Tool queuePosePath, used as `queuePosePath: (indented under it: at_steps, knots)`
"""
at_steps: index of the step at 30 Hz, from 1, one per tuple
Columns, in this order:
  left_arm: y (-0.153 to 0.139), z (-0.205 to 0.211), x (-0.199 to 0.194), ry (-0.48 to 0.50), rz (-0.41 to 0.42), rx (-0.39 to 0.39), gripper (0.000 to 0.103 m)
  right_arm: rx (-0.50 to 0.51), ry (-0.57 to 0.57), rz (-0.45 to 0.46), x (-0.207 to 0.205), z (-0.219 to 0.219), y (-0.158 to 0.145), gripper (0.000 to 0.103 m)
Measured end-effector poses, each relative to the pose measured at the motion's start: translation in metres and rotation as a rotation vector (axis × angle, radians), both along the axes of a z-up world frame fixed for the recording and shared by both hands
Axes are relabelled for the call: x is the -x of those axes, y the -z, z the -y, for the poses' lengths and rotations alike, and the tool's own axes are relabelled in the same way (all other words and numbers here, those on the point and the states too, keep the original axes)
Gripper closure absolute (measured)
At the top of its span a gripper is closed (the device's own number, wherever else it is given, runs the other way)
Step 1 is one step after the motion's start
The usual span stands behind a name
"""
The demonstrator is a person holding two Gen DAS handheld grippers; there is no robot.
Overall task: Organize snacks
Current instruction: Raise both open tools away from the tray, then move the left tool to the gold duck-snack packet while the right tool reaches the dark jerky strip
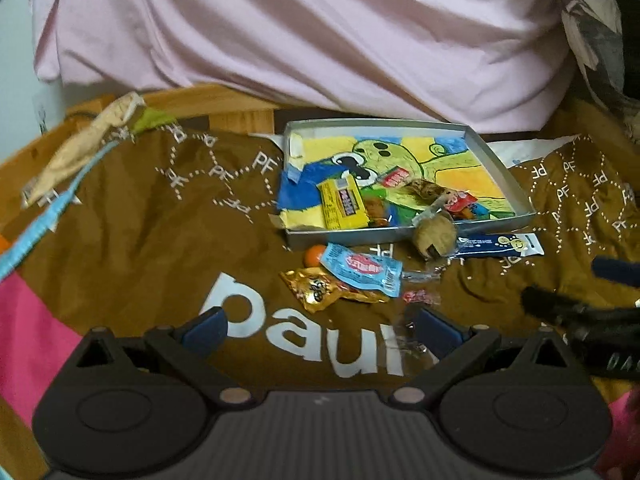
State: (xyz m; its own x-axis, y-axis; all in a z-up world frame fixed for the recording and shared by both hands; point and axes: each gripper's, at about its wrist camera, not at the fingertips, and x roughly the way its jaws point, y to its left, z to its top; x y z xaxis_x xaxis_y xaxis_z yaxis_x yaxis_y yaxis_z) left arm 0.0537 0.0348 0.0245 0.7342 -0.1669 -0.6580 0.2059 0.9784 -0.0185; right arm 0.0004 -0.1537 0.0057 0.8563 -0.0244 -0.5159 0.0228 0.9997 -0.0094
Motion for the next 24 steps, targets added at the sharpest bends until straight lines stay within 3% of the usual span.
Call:
queuePosePath:
  at_steps: [5,10,17,21,24]
  knots:
    - [0.01,-0.003,-0.006,0.002,0.011,-0.043,0.0,0.04,-0.011,-0.046,-0.008,-0.004,0.014,0.001]
    - [0.016,-0.006,-0.013,0.004,-0.051,-0.052,0.0,0.015,0.01,-0.082,-0.013,-0.005,0.022,0.001]
    - [0.025,-0.013,-0.022,0.03,-0.091,-0.079,0.0,0.008,-0.064,-0.121,-0.023,-0.017,0.036,0.001]
    - [0.032,-0.025,-0.04,0.025,-0.191,-0.038,0.0,0.04,-0.113,-0.126,-0.029,-0.026,0.043,0.001]
    - [0.034,-0.034,-0.049,0.011,-0.21,0.008,0.001,0.047,-0.158,-0.151,-0.037,-0.033,0.049,0.001]
